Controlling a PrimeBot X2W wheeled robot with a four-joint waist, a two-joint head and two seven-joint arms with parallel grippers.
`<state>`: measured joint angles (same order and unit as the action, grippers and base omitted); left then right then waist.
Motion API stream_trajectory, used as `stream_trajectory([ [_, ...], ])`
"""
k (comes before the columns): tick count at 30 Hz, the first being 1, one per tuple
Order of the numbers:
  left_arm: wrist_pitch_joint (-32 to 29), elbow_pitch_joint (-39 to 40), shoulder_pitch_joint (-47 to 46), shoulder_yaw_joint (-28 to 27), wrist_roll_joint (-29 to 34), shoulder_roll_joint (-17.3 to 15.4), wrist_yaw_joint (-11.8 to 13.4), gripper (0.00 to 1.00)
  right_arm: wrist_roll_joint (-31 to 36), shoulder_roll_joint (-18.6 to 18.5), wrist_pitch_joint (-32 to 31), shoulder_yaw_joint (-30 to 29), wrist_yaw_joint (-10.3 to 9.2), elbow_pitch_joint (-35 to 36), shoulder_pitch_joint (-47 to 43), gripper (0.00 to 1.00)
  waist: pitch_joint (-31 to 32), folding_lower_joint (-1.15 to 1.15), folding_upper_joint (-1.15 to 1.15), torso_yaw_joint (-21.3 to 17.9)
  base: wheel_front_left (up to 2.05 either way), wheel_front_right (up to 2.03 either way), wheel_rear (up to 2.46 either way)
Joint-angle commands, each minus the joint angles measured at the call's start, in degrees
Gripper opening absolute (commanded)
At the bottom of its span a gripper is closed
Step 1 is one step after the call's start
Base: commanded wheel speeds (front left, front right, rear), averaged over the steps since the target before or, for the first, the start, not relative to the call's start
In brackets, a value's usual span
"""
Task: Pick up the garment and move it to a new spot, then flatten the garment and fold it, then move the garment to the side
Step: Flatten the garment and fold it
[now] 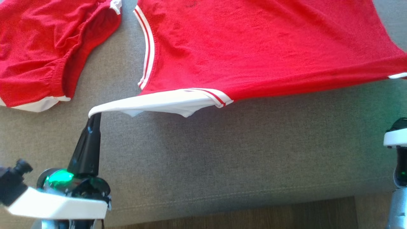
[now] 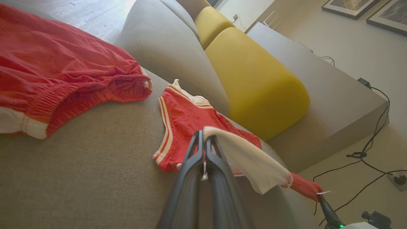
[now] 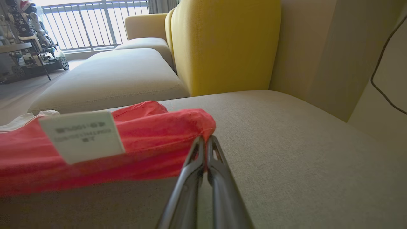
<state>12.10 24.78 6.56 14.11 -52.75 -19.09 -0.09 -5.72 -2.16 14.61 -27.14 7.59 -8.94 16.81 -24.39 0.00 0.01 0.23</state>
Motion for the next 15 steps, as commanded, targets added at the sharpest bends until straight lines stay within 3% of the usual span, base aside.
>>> stream_trajectory([
  [1, -0.33, 1.62, -1.78, -2.81, -0.52, -0.49, 0.92, 0.00, -0.53, -0.73, -0.37, 0.57, -0.10, 1.95, 0.28, 0.00, 0.09, 0.00, -0.01, -0.09, 0.00, 0.00, 0.00],
  [4, -2.39, -1.70, -5.94, -1.70, 0.02, -0.01, 2.40, 0.00, 2.49, -0.72, -2.74, 1.30, -0.10, -0.38, 0.90, 0.00, 0.40, 0.00, -0.01, -0.01, 0.00, 0.00, 0.00],
  [8, -3.10, -7.31, -11.65, -0.21, 0.02, 1.73, 2.23, 0.00, 4.89, -0.72, -4.72, 2.81, -0.10, -3.77, 3.67, 0.00, 0.28, 0.00, -0.01, -0.01, 0.00, 0.00, 0.00],
  [15, -2.37, -18.68, -20.87, 2.51, 1.05, 3.42, -2.16, 0.00, 10.10, -0.72, -5.68, 2.31, -0.10, -8.16, 8.53, 0.00, -1.36, 0.00, -0.01, 0.43, 0.00, 0.00, 0.00],
])
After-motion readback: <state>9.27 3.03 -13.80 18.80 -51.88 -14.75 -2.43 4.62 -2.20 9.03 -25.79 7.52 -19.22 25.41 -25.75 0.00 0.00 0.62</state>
